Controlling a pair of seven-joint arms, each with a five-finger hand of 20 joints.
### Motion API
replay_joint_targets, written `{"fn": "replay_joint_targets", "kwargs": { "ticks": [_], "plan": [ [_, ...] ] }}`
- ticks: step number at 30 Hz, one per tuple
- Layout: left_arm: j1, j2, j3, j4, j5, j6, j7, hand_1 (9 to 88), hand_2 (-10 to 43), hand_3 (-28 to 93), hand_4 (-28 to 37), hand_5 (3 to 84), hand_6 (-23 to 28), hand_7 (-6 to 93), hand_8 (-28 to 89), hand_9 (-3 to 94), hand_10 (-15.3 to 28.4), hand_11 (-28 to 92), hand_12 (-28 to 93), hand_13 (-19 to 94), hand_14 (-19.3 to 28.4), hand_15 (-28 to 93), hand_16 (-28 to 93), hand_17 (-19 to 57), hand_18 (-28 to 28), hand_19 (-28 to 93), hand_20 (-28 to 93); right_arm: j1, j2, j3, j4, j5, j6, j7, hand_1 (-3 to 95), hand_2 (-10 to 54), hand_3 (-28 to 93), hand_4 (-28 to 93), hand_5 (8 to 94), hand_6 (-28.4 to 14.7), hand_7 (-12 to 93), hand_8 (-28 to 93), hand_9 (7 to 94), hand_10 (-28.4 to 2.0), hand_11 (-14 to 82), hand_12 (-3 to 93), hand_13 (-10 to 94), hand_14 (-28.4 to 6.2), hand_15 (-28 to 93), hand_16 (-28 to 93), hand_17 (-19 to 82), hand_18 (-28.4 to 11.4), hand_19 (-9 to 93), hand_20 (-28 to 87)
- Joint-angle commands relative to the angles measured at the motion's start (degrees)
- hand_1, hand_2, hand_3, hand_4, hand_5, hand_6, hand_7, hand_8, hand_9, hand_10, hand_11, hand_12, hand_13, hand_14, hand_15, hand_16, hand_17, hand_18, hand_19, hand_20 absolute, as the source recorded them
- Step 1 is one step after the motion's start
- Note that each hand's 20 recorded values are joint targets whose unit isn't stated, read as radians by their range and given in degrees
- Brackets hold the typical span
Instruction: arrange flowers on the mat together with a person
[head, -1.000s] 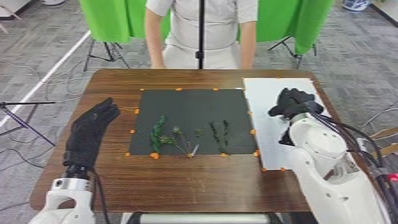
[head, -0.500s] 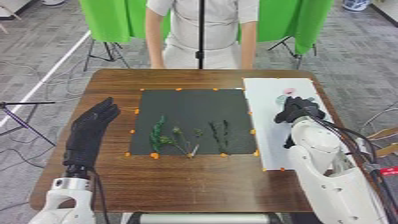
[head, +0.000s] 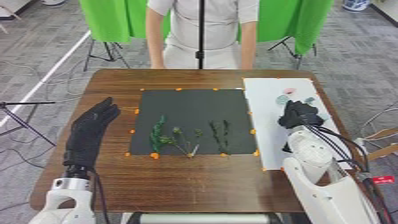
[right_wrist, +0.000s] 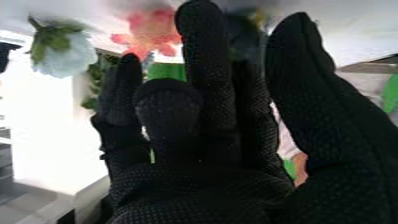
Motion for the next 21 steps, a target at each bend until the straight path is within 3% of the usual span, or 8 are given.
{"fn": "replay_joint_targets", "kwargs": {
  "ticks": [1,5,9,14,16,18,20,21],
  "plan": [
    [0.3,-0.43,-0.09,0.3,0.14,-0.09,-0.37,28.3,-7.4,64,-18.0,43.6,3.8,12.1,-6,40.8,12.3,12,16,32,15.0,9,4,4.5,8.9,1,16,-0.9,0.2,-2.1,1.4,-1.5,0.3,-0.5,48.9,-9.5,67,-28,72.2,3.3,17,-8,82.0,-10.1,17.7,32.4,71,-9.9,73,35,30,-21.4,73,50],
    [0.3,-0.34,-0.1,0.31,0.07,0.07,-0.44,28.3,-7.5,64,-18.2,43.7,3.8,12.2,-6,40.8,12.3,12,16,32,15.0,9,4,4.5,8.9,1,16,-0.2,0.9,-2.8,1.8,-2.0,4.7,-0.5,62.1,-9.5,55,-27,80.5,3.4,16,3,91.1,-8.4,7.3,40.1,71,-9.7,76,36,31,-21.5,73,51],
    [0.8,0.43,-0.59,0.18,-0.04,0.53,-0.47,28.3,-7.4,64,-18.2,43.7,3.8,12.1,-6,40.8,12.3,13,16,32,15.0,9,4,4.5,8.9,1,16,0.6,2.4,-3.1,-0.8,-1.5,7.3,-0.7,63.7,-9.5,58,-26,85.2,3.9,16,5,93.5,-7.9,10.0,39.3,73,-9.5,77,37,33,-21.7,74,51],
    [1.4,1.77,-2.21,0.85,-1.11,1.56,0.12,28.2,-7.2,64,-18.3,43.7,3.9,12.1,-6,40.9,12.4,13,16,33,15.2,9,4,6.0,9.3,2,17,4.0,4.6,-4.4,-6.6,-0.2,10.4,-0.3,64.0,-9.5,58,-26,86.1,3.8,16,5,93.7,-8.2,11.6,38.3,73,-9.6,77,38,33,-21.6,75,51],
    [2.0,2.05,-3.01,1.02,-2.44,2.77,0.38,27.5,-6.9,64,-18.5,43.8,3.9,12.0,-6,41.0,12.4,13,15,33,15.4,9,4,6.2,9.3,2,17,6.7,4.5,-5.7,-8.6,1.1,10.9,-1.1,64.1,-9.5,58,-26,86.2,3.7,16,5,93.7,-8.3,11.5,38.3,73,-9.7,77,38,33,-21.4,75,51],
    [2.4,2.1,-3.54,1.44,-2.3,4.54,1.08,26.8,-6.4,65,-18.9,43.9,3.8,12.0,-6,41.0,12.5,12,15,33,15.4,9,4,6.2,9.3,2,17,9.9,3.3,-7.0,-10.1,3.7,11.1,-2.1,64.1,-9.5,59,-26,86.4,3.6,16,5,93.7,-8.6,11.5,38.2,73,-9.7,77,39,33,-21.4,75,51],
    [2.6,1.42,-4.39,1.92,-2.3,5.58,1.27,26.3,-5.3,65,-19.6,44.6,2.9,12.3,-6,41.1,12.5,12,15,33,15.4,9,4,6.2,9.2,2,17,13.5,1.5,-9.4,-10.2,4.8,11.4,-3.6,64.0,-9.5,59,-26,86.6,3.5,17,5,93.7,-8.4,11.9,38.4,73,-9.7,77,39,33,-21.2,75,51],
    [3.1,1.21,-4.62,1.92,-2.65,6.88,1.45,26.2,-5.0,65,-19.8,44.8,2.5,12.4,-6,41.2,12.5,12,15,33,15.3,9,4,6.2,9.2,2,17,15.4,0.2,-10.9,-9.6,5.5,11.9,-4.6,64.1,-9.5,59,-26,86.7,3.4,17,6,93.7,-8.3,12.1,38.6,73,-9.7,77,39,33,-21.2,75,51]
  ]
}}
